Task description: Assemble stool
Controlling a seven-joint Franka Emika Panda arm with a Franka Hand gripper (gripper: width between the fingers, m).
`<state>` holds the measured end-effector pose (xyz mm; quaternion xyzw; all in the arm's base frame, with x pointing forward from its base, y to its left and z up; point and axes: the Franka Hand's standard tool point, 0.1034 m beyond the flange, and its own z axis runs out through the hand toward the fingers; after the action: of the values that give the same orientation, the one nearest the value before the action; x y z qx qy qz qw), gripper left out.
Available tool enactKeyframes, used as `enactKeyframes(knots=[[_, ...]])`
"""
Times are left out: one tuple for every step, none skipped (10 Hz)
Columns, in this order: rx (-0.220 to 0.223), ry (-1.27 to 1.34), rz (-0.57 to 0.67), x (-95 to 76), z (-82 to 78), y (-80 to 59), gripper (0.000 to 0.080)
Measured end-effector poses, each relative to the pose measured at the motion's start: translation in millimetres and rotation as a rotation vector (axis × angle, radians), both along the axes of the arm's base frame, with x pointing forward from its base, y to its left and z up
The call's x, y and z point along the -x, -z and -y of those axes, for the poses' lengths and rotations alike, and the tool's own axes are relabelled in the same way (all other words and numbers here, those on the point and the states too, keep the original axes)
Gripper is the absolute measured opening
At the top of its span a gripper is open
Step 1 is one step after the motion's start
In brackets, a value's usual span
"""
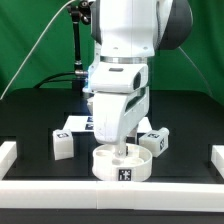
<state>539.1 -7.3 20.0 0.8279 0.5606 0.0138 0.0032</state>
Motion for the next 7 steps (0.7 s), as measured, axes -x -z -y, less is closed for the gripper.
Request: enactKeyframes(knots=[[0.000, 0.000, 0.000, 0.0, 0.0, 0.0, 0.0317], [0.000, 0.000, 0.000, 0.0, 0.0, 0.0, 0.0317], [0.000, 0.000, 0.000, 0.0, 0.0, 0.0, 0.0317], [0.000, 0.000, 0.000, 0.0, 0.0, 0.0, 0.0317], [0.000, 0.000, 0.000, 0.0, 0.0, 0.0, 0.0317], [0.000, 0.000, 0.000, 0.0, 0.0, 0.0, 0.0317], [0.000, 0.000, 0.000, 0.0, -0.2, 0.0, 0.0317]])
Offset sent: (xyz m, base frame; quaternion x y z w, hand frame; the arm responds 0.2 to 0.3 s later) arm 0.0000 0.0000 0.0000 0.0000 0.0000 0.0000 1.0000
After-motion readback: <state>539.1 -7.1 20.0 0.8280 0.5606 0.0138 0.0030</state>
